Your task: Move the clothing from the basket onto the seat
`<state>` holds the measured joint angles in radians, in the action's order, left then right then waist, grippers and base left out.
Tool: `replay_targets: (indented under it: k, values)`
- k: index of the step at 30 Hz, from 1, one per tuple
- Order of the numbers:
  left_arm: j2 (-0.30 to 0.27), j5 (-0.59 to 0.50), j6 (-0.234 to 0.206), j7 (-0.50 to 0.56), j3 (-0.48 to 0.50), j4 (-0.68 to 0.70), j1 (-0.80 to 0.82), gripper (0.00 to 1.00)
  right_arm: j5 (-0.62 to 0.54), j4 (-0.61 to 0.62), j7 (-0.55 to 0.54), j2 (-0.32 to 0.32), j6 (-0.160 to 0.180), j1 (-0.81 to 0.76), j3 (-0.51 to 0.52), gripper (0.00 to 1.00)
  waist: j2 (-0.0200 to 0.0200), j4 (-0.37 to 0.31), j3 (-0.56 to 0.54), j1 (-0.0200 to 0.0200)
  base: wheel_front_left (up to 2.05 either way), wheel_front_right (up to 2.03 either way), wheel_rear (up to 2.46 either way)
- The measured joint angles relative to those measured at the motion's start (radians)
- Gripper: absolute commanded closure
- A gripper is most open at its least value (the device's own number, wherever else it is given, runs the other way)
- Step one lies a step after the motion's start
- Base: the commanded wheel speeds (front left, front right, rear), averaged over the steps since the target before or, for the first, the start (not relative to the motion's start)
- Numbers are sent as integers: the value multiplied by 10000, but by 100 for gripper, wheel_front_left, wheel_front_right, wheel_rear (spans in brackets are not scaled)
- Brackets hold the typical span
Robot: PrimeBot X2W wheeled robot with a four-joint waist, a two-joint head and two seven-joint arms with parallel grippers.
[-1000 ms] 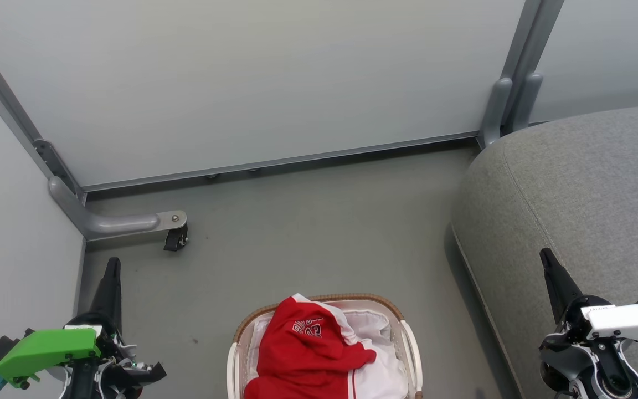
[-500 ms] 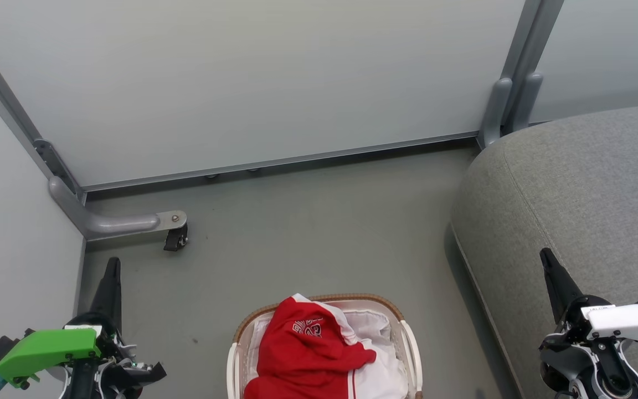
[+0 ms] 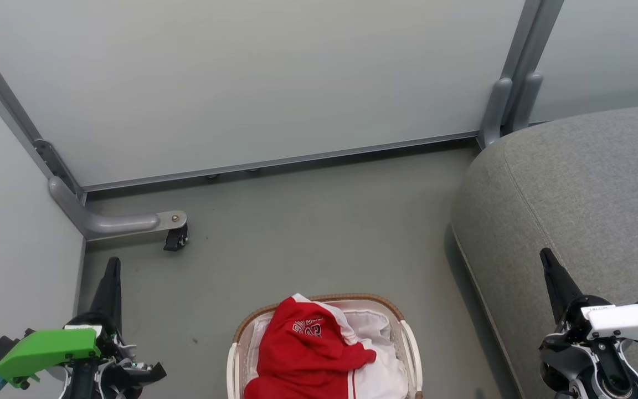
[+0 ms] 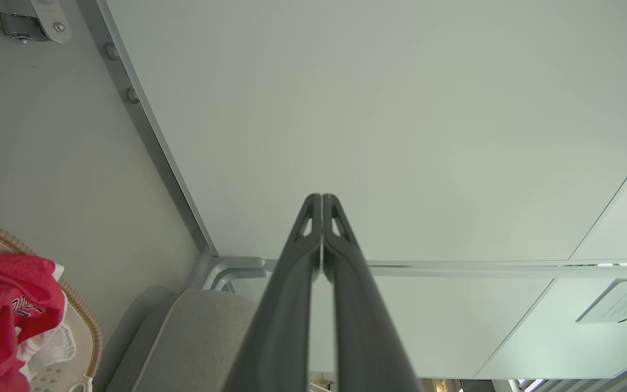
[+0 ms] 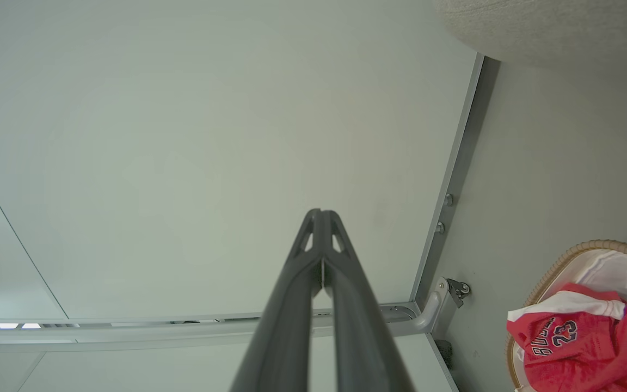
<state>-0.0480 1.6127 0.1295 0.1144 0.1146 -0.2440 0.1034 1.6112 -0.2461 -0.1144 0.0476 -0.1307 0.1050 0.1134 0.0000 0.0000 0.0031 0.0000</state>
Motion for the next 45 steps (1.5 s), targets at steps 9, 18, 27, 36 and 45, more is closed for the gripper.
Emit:
replay_targets:
  k: [9,18,27,36,45]
  values:
    - [0,2,0,0,0,-2,0,100,0,2,0,2,0,0,0,100,0,0,0,0,0,0,0]
    - [0,0,0,0,0,-4,0,100,0,2,0,2,0,0,0,100,0,0,0,0,0,0,0]
    - [0,0,0,0,-2,-2,0,100,0,2,0,2,0,0,0,100,0,0,0,0,0,0,0]
    - [52,2,-6,-10,-27,-265,-161,0,-2,-253,2,-86,4,-188,-21,0,0,0,0,0,0,0,0]
    - [102,-36,-6,-328,-458,-474,-435,0,-186,-518,305,-184,4,-447,-125,0,0,7,6,0,0,0,0]
